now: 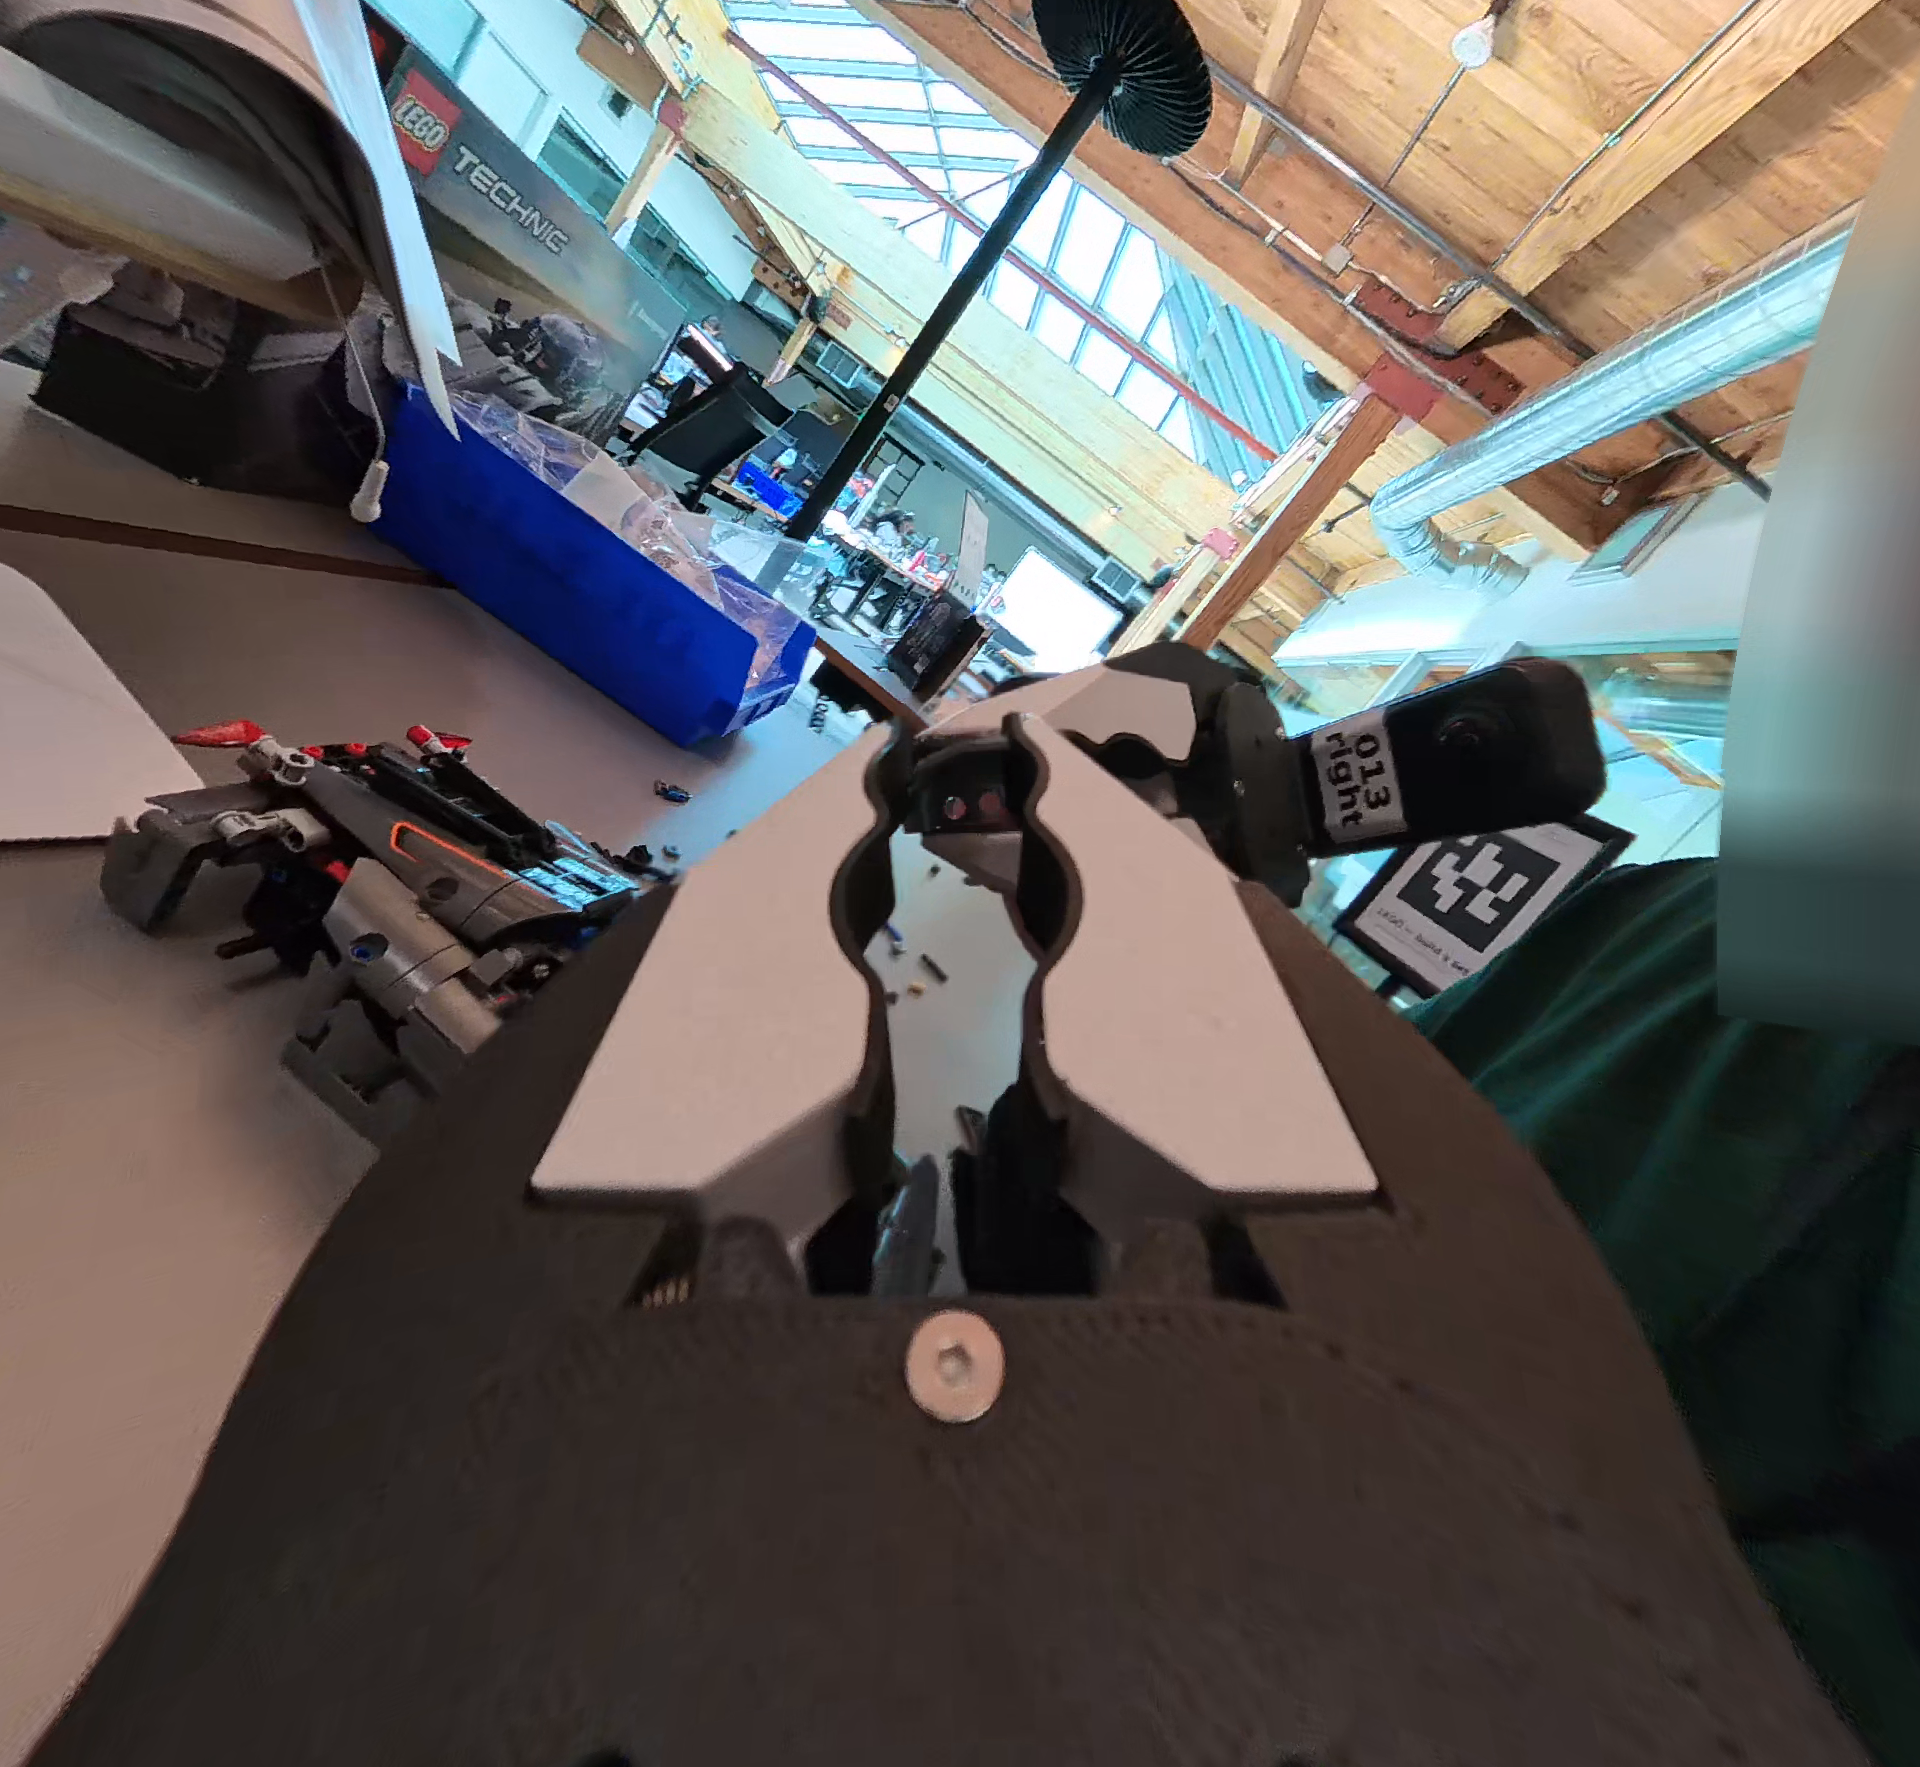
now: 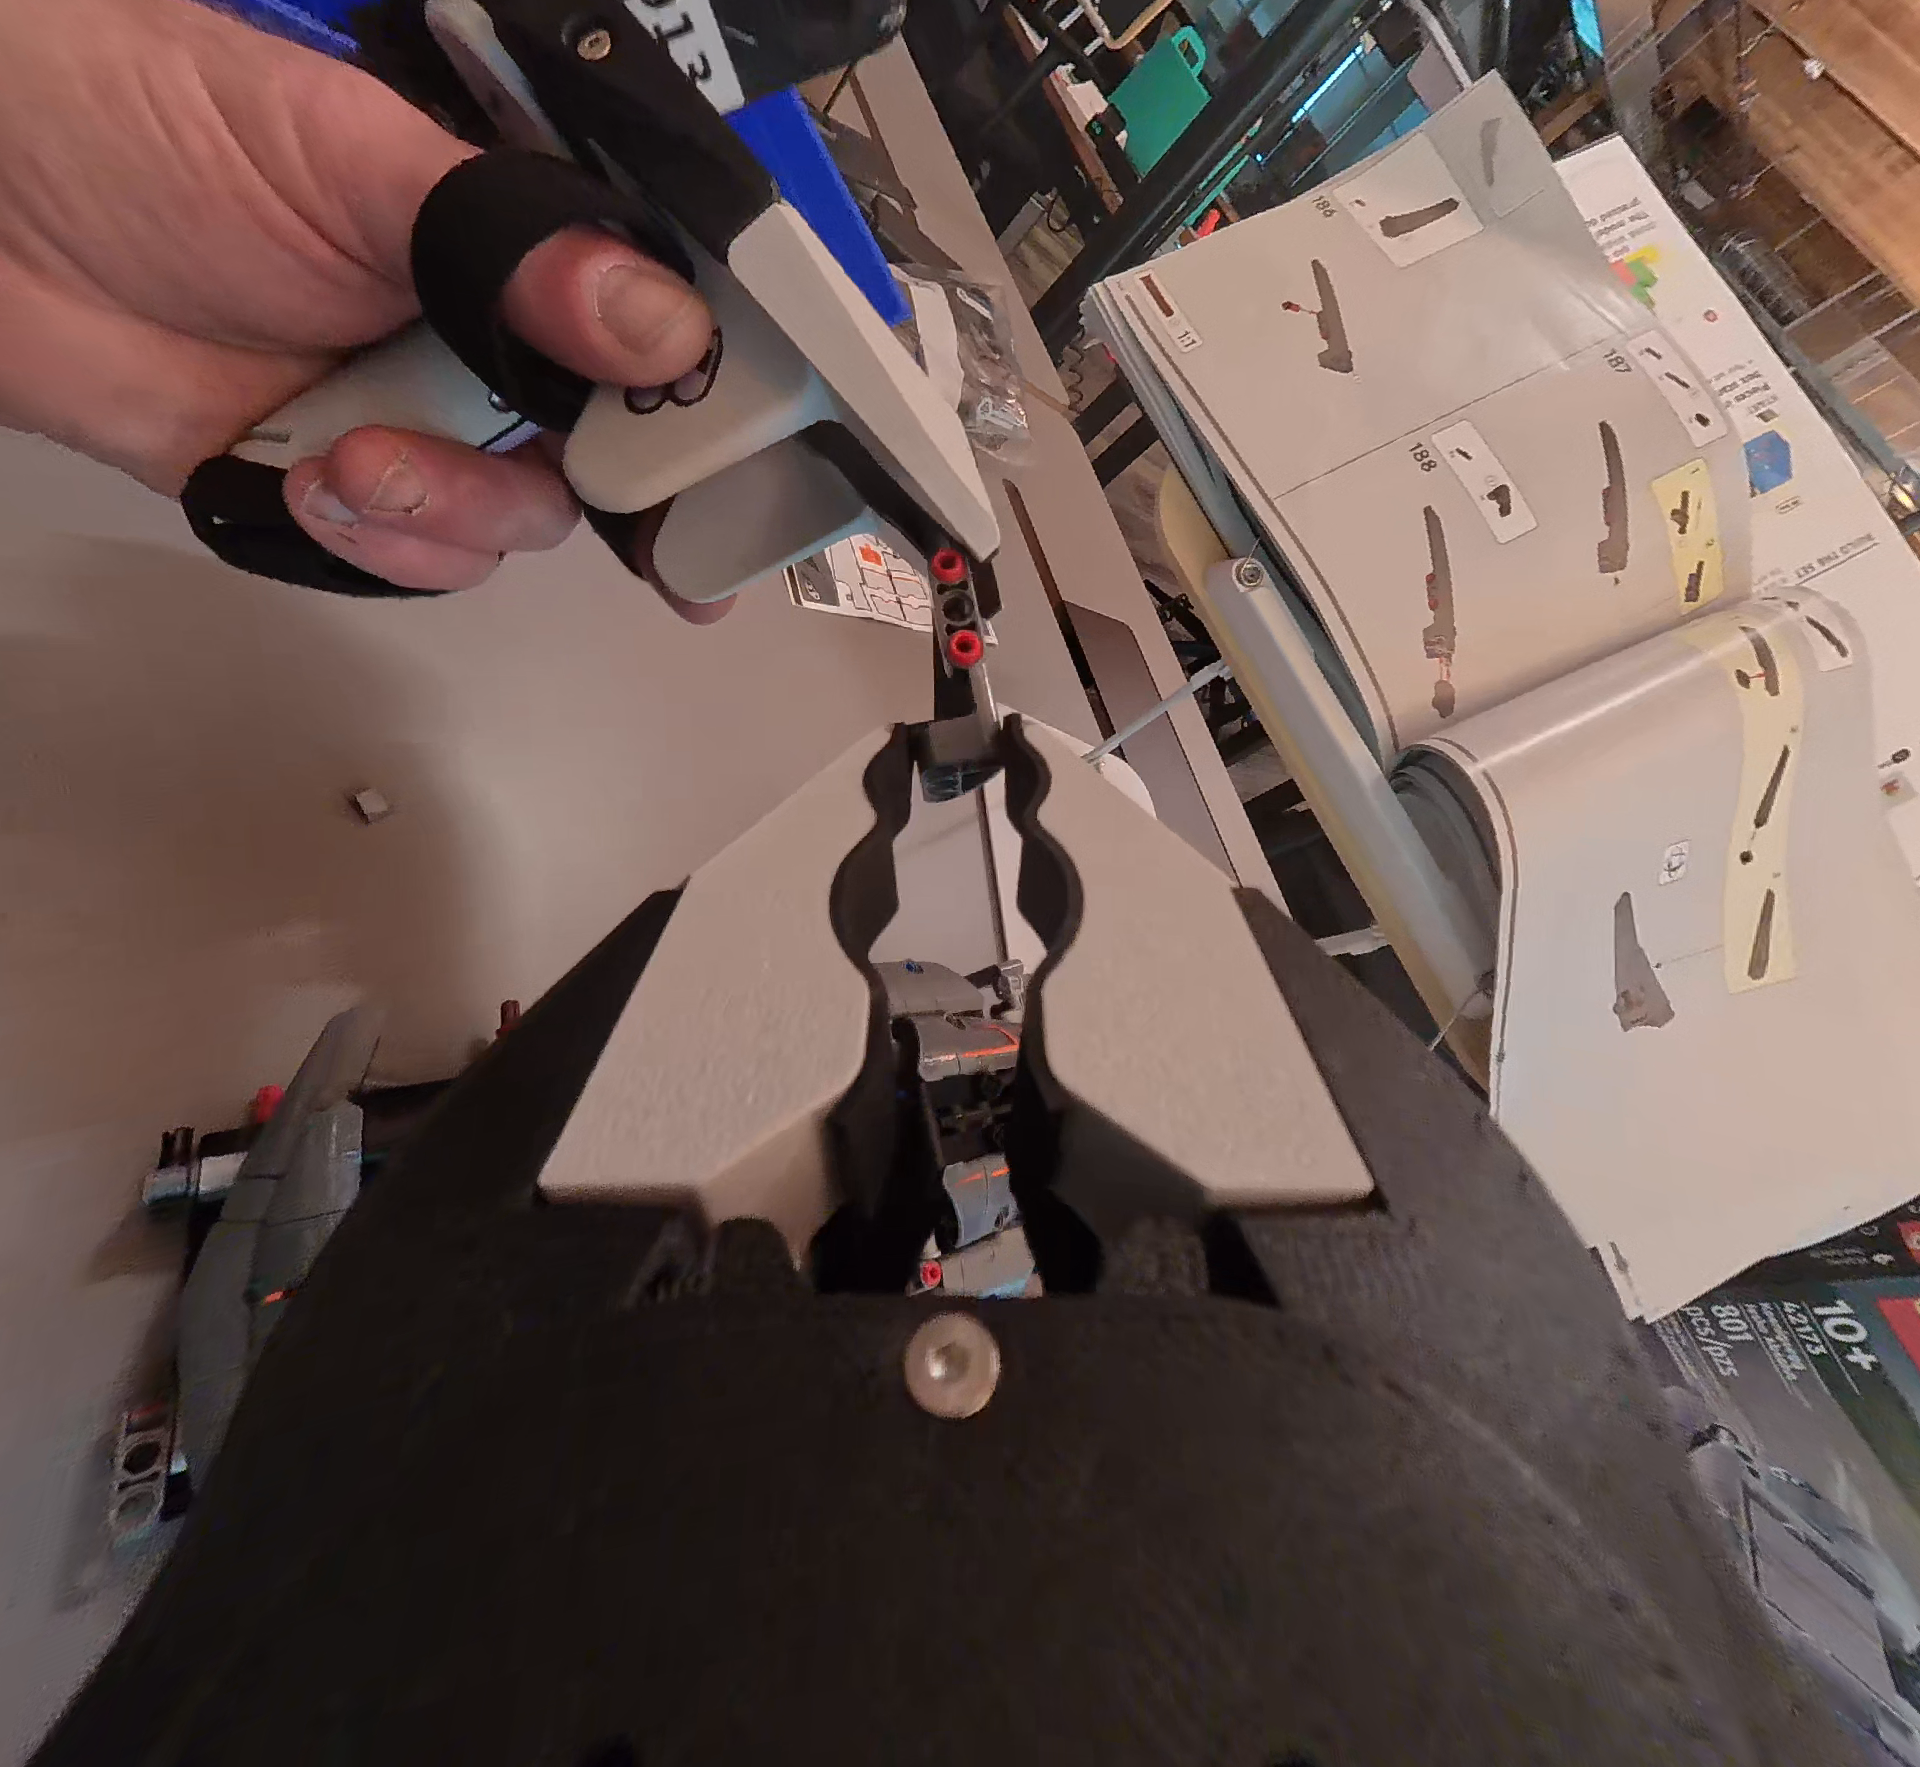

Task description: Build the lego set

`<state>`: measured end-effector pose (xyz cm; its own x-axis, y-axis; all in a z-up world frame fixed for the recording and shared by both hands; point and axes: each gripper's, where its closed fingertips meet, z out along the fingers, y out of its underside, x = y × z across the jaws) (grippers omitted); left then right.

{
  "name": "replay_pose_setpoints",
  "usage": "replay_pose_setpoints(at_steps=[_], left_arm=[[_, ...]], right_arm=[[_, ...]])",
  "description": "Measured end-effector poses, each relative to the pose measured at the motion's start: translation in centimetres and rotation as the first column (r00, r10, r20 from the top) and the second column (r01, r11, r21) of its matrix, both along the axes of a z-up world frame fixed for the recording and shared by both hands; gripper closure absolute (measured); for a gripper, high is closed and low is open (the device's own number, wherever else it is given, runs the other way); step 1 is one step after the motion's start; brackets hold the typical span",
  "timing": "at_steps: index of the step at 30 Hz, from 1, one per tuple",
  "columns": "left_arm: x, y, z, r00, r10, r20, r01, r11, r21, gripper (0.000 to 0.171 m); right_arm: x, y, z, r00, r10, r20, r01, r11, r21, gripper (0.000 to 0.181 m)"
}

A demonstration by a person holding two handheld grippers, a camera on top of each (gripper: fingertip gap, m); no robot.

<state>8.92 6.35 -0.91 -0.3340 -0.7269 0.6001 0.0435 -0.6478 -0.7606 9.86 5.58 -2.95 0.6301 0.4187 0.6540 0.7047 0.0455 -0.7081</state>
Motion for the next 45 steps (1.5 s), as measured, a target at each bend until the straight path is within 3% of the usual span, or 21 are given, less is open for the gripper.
replay_pose_setpoints(at_steps=[6, 13, 17, 24, 27, 29, 30, 33, 37, 40, 45], left_arm=[[0.0, 0.8, -0.5, 0.982, 0.140, -0.127, -0.100, 0.955, 0.280, 0.153], [1.5, -1.6, -0.9, 0.949, 0.225, -0.220, -0.012, 0.724, 0.690, 0.135], [2.1, -2.4, -0.9, 0.955, 0.210, -0.209, 0.018, 0.663, 0.749, 0.140], [2.8, -3.3, 0.1, 0.951, 0.269, -0.154, 0.010, 0.470, 0.883, 0.134], [4.0, -4.3, -1.6, 0.936, 0.281, -0.210, 0.096, 0.371, 0.924, 0.132], [4.8, -4.7, -2.8, 0.925, 0.298, -0.234, 0.135, 0.318, 0.938, 0.141], [5.1, -4.8, -3.2, 0.923, 0.303, -0.238, 0.142, 0.306, 0.941, 0.153], [5.3, -5.5, -3.6, 0.930, 0.270, -0.251, 0.155, 0.329, 0.931, 0.162], [5.1, -5.9, -3.7, 0.934, 0.266, -0.240, 0.138, 0.349, 0.927, 0.165], [4.4, -5.6, -3.5, 0.932, 0.282, -0.229, 0.117, 0.361, 0.925, 0.166], [3.1, -4.3, -4.4, 0.907, 0.330, -0.262, 0.122, 0.389, 0.913, 0.166]], right_arm=[[0.9, 0.0, -1.1, 1.000, -0.014, 0.027, 0.015, 0.997, -0.069, 0.167], [1.7, -1.1, -1.4, 0.998, 0.025, 0.059, -0.018, 0.995, -0.102, 0.167], [2.5, -1.6, -1.7, 0.998, 0.030, 0.047, -0.023, 0.992, -0.126, 0.168], [4.3, -2.3, -2.3, 0.997, -0.006, 0.077, 0.018, 0.987, -0.158, 0.167], [4.0, -3.1, -2.2, 0.997, 0.021, 0.078, -0.009, 0.988, -0.157, 0.167], [3.7, -3.5, -2.1, 0.996, 0.036, 0.079, -0.023, 0.987, -0.158, 0.167], [3.4, -3.8, -2.1, 0.996, 0.050, 0.075, -0.037, 0.986, -0.160, 0.167], [3.7, -3.9, -2.3, 0.996, 0.029, 0.081, -0.016, 0.987, -0.157, 0.167], [3.5, -4.4, -2.2, 0.999, 0.043, 0.002, -0.042, 0.984, -0.171, 0.164], [3.6, -4.7, -1.7, 0.998, 0.034, -0.058, -0.042, 0.987, -0.153, 0.150], [5.5, -5.8, -0.8, 0.992, -0.010, -0.127, -0.007, 0.991, -0.130, 0.157]])
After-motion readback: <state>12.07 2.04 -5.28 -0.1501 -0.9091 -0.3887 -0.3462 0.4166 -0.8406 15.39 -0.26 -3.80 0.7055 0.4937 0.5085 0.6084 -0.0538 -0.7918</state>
